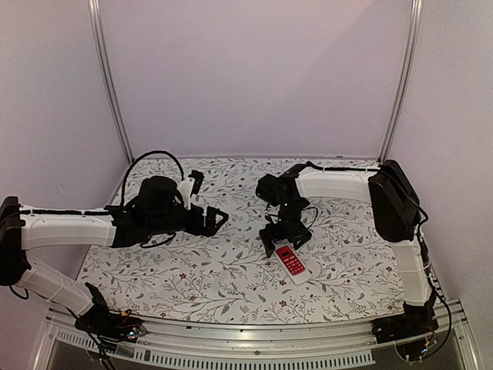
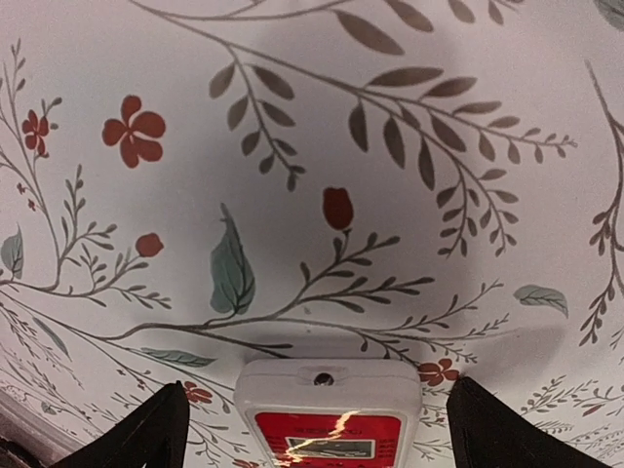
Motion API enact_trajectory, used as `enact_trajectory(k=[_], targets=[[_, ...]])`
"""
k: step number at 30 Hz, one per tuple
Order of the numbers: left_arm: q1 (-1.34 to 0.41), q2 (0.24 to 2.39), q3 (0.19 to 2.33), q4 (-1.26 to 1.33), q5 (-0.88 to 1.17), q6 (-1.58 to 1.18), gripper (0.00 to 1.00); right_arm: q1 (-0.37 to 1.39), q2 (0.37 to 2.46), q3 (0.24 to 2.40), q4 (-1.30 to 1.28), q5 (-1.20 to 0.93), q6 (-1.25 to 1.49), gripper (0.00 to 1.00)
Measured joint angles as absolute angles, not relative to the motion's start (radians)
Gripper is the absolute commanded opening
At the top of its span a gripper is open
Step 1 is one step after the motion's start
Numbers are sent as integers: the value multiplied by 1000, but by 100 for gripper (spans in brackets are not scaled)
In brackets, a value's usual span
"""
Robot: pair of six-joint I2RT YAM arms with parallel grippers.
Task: Load the batteries into the remote control
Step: Reset both arms
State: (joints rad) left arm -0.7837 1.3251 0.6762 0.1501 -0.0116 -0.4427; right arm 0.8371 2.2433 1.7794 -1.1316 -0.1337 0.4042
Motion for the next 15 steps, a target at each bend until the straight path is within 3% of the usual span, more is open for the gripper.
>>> enact_trajectory(k=[6, 15], targets=[[-770, 1339, 814, 18, -10, -442, 100, 827, 2182, 1734, -1051, -138, 395, 99], [-631, 1420, 1113, -247, 44, -427, 99, 635, 1777, 1482, -790, -213, 361, 99]])
